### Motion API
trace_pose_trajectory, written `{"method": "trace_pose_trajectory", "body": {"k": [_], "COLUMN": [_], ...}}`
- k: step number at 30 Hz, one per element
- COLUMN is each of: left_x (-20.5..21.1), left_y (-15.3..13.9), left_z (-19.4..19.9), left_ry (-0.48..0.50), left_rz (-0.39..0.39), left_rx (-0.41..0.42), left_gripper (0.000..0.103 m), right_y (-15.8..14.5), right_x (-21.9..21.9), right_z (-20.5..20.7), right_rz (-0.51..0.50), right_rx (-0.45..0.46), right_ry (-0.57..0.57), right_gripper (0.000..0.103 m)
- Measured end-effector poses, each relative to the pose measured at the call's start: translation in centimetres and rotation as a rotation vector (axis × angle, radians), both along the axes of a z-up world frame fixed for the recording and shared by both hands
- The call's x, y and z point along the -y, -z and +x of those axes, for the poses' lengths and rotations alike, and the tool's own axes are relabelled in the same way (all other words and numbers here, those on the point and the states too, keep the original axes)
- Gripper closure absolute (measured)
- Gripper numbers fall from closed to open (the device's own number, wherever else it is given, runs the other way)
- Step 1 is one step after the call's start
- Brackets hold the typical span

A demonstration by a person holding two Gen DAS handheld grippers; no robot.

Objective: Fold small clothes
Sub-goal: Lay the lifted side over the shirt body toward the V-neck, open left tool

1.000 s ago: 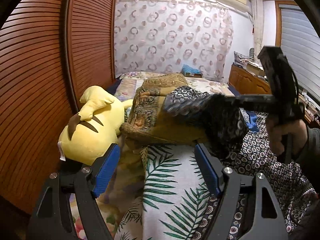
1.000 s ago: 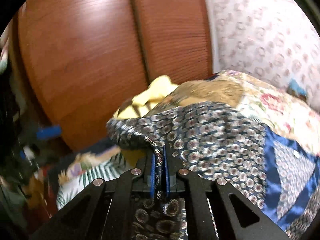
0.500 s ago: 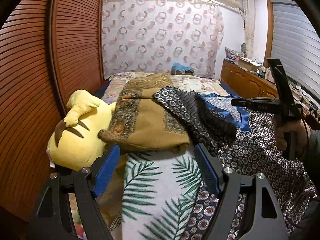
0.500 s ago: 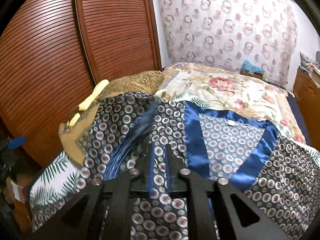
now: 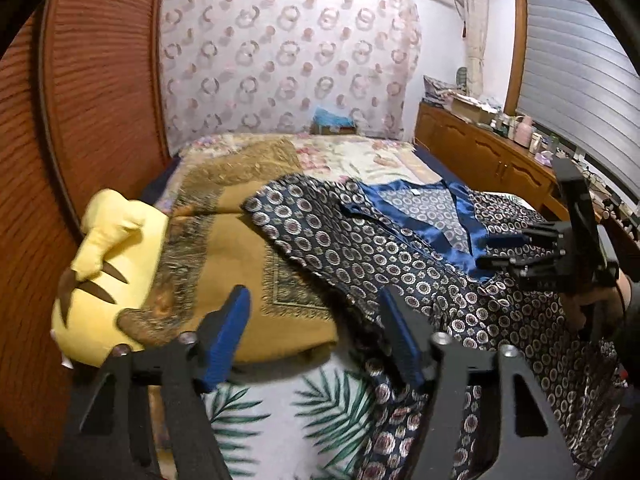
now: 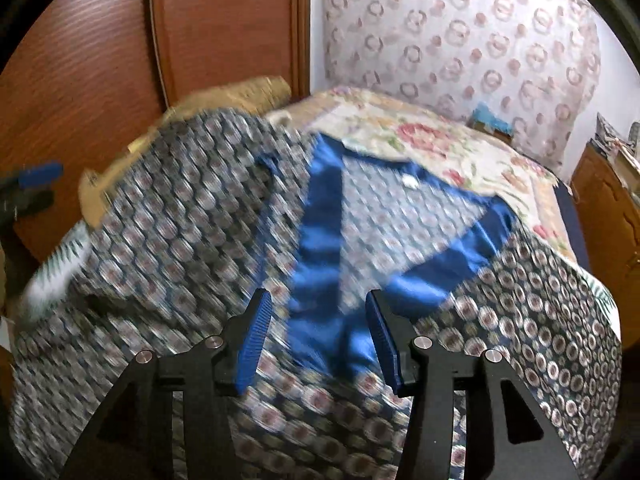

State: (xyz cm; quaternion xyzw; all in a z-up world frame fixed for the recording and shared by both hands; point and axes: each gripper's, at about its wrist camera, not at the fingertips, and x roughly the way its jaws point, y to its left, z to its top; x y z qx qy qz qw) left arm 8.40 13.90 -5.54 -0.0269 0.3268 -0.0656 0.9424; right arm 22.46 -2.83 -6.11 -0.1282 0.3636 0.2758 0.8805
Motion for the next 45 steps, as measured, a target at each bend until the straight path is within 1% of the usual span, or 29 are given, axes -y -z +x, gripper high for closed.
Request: {"method": "trace_pose_trajectory", "body": {"k": [2, 3, 5, 8, 9, 13, 17, 19, 20, 21, 23, 24, 25, 28, 30, 34, 39, 45], "left_x": [-0.2, -0.4, -0.6, -0.7, -0.6, -0.5, -0.5, -0.3, -0.2, -0.1, 0.4, 0.6, 0.7, 0.6, -0.1, -1.9, -2.9, -3.1], "left_y": [0.7, 1.0, 1.4, 1.7, 1.7, 1.9, 2.5, 2.5, 2.5, 2.5, 2.5, 2.5, 2.4, 1.5, 0.9, 0.0, 0.2, 0.3], "left_z": [1.2, 1.8, 2.9, 3.9, 4.1, 5.3, 6.4, 6.4, 6.5, 6.4, 6.5, 6.5, 6.5, 6.3, 6.3, 7.0, 7.4, 6.7], "left_ry": [0.017, 0.012, 0.001, -0.005, -0.004, -0.010, -0.034, -0.033, -0.031, -0.027, -0.011, -0.004, 0.001, -0.030, -0.049, -0.087, -0.100, -0.125], "left_rz": [-0.040, -0.053, -0.068, -0.079, -0.081, -0.072, -0.071, -0.073, -0.072, -0.074, -0.079, -0.075, -0.068, -0.034, -0.030, -0.009, 0.021, 0.039], "left_rx": [-0.035, -0.052, -0.077, -0.097, -0.100, -0.128, -0.166, -0.163, -0.163, -0.164, -0.167, -0.165, -0.162, -0.123, -0.103, -0.086, -0.094, -0.070], "left_gripper": [0.047, 0.052, 0.054, 0.055, 0.061, 0.063, 0.063, 0.063, 0.065, 0.075, 0.086, 0.095, 0.099, 0.101, 0.101, 0.101, 0.101, 0.101], "right_y": [0.6, 1.0, 1.3, 1.6, 1.7, 1.8, 1.7, 1.7, 1.7, 1.7, 1.7, 1.7, 1.8, 1.8, 1.8, 1.8, 1.8, 1.8], "right_x": [0.6, 0.9, 1.3, 1.3, 1.4, 1.9, 2.1, 2.1, 2.2, 2.2, 2.2, 2.2, 2.3, 2.3, 2.4, 2.5, 2.5, 2.5], "right_z": [0.5, 0.8, 1.4, 1.5, 1.5, 1.2, 1.1, 1.1, 1.1, 1.2, 1.2, 1.2, 1.2, 1.2, 1.2, 1.2, 1.1, 1.1], "right_rz": [-0.035, -0.035, -0.028, -0.015, -0.010, 0.008, -0.001, -0.002, -0.001, -0.002, -0.008, -0.008, -0.007, -0.008, -0.009, -0.009, -0.010, -0.010], "right_rx": [-0.018, -0.032, -0.054, -0.034, -0.028, -0.032, -0.028, -0.028, -0.030, -0.030, -0.029, -0.029, -0.030, -0.030, -0.030, -0.030, -0.030, -0.030], "right_ry": [0.012, 0.014, 0.021, 0.012, 0.012, 0.022, 0.029, 0.030, 0.032, 0.034, 0.038, 0.039, 0.040, 0.043, 0.043, 0.042, 0.044, 0.043], "right_gripper": [0.052, 0.052, 0.052, 0.050, 0.048, 0.044, 0.040, 0.039, 0.038, 0.037, 0.036, 0.035, 0.035, 0.033, 0.033, 0.032, 0.031, 0.030]}}
